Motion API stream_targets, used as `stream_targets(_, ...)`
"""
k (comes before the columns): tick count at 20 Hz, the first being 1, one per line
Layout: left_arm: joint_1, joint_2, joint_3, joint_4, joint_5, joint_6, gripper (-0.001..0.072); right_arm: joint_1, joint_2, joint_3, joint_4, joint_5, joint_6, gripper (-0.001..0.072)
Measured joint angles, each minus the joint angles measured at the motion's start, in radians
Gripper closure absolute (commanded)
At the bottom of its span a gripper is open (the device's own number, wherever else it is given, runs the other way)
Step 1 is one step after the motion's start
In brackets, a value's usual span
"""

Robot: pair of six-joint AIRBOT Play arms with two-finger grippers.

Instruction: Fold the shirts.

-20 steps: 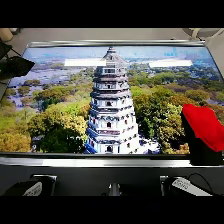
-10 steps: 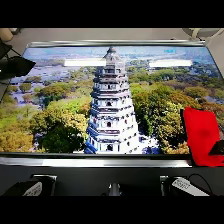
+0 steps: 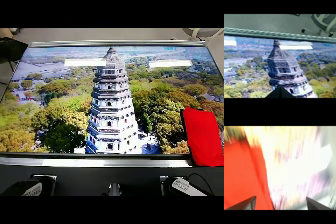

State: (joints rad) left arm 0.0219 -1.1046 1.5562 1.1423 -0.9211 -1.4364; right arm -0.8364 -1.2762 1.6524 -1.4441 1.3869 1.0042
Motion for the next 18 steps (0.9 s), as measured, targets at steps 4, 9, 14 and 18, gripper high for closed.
stream_targets(4, -0.088, -0.136, 0.045, 0.320, -0.111, -0.205, 0.0066, 0.261, -0.035, 0.095, 0.050, 0.060, 0.079, 0.0020)
stream_targets(9, -0.191, -0.315, 0.059, 0.420, -0.416, -0.267, 0.0074, 0.538, -0.143, 0.066, 0.082, 0.277, 0.100, 0.0023)
stream_targets(14, -0.251, -0.351, 0.062, 0.449, -0.496, -0.266, 0.0073, 0.648, -0.177, 0.050, 0.009, 0.327, 0.100, 0.0026)
stream_targets(18, -0.263, -0.360, 0.062, 0.452, -0.511, -0.265, 0.0073, 0.670, -0.182, 0.047, -0.008, 0.334, 0.100, 0.0026)
